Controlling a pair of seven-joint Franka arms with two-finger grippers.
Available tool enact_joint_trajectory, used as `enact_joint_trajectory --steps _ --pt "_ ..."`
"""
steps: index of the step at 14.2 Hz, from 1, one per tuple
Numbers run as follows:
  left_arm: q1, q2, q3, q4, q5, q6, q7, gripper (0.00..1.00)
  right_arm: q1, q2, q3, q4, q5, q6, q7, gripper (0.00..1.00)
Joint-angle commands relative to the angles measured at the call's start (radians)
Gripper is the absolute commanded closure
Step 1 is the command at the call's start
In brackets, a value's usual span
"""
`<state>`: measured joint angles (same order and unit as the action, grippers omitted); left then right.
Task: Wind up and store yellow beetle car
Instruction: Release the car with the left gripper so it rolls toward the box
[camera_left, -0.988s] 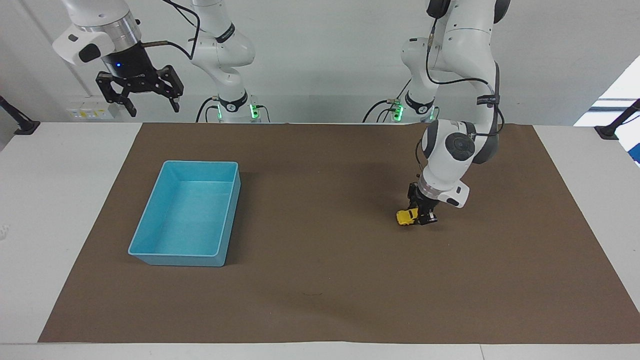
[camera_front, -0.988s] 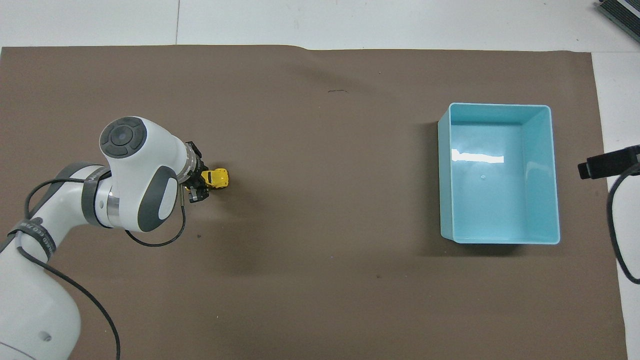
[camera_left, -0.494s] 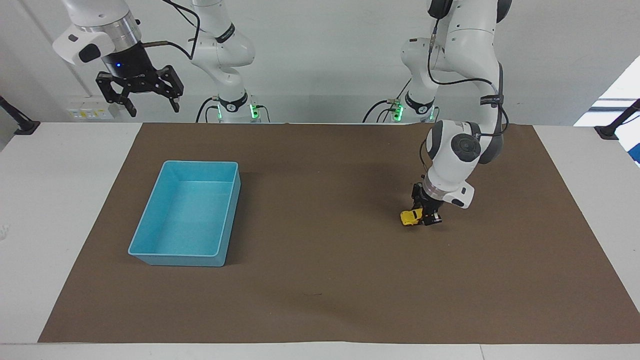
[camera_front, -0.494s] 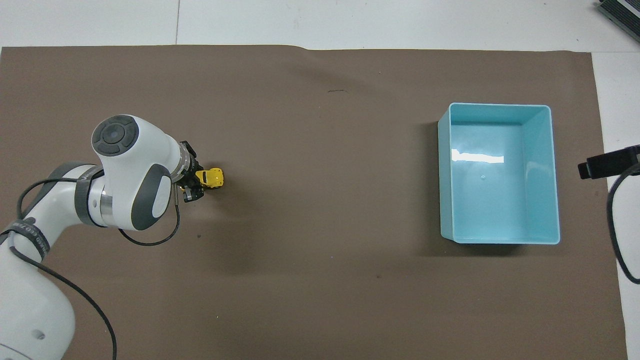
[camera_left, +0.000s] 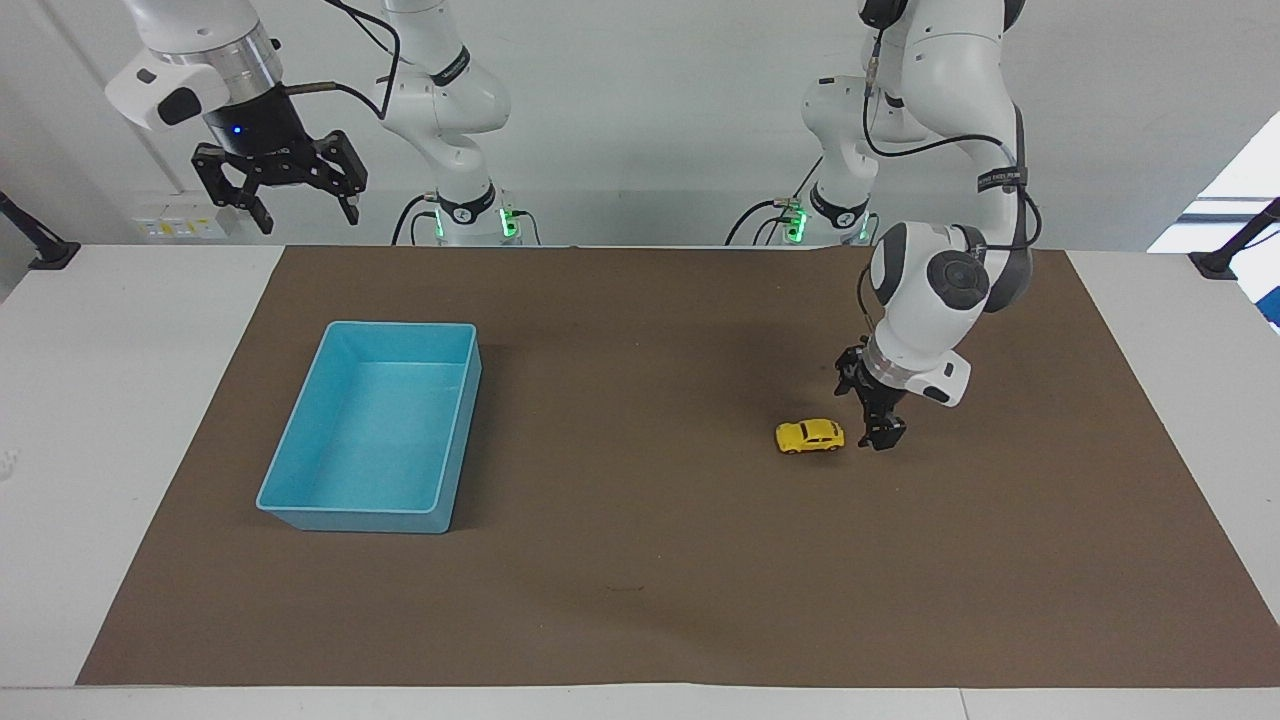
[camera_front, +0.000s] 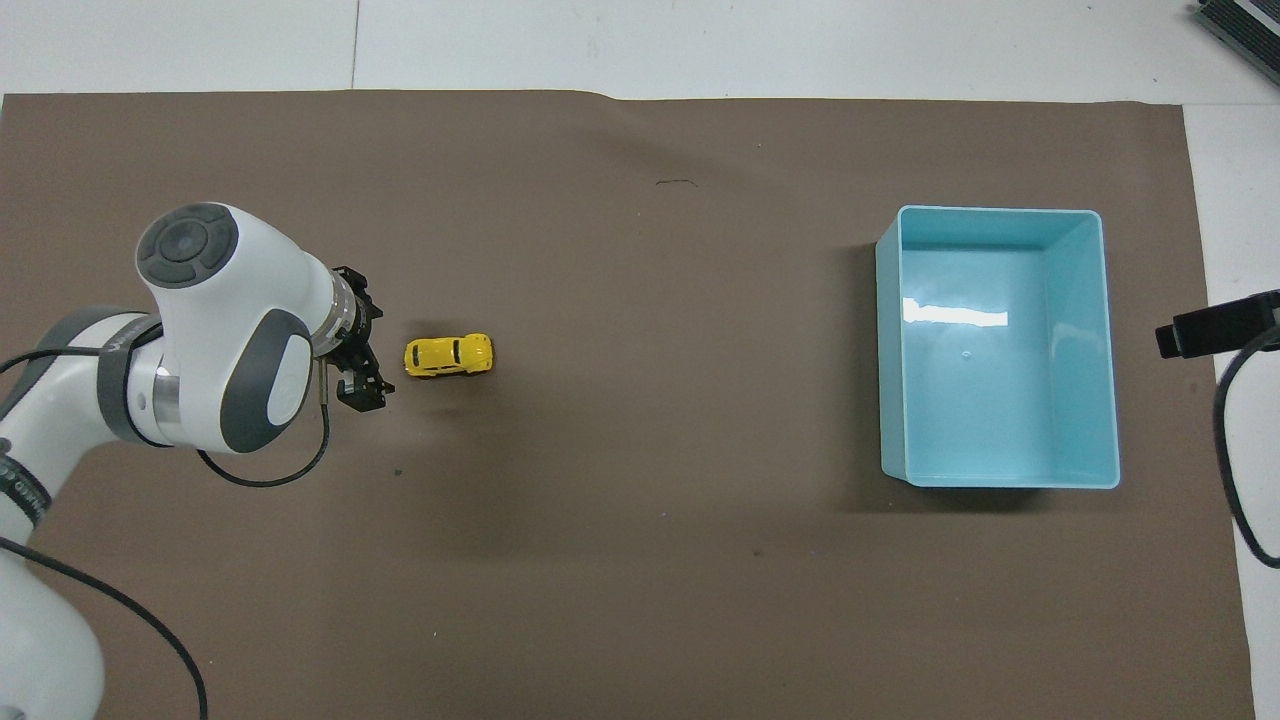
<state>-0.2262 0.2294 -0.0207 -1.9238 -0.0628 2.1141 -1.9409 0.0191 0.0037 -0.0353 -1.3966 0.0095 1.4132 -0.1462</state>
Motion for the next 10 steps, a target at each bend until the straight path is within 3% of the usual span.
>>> enact_joint_trajectory --steps 1,10 --pt "0.004 -0.028 -0.001 0.048 -0.003 -0.075 0.019 0.0 -0.013 -0.017 0.009 -0.021 0.004 0.013 0.014 0.0" --pt "0.042 -0.09 0.002 0.097 -0.003 -0.075 0.233 0.0 -0.013 -0.018 0.009 -0.021 0.004 0.012 0.016 0.0"
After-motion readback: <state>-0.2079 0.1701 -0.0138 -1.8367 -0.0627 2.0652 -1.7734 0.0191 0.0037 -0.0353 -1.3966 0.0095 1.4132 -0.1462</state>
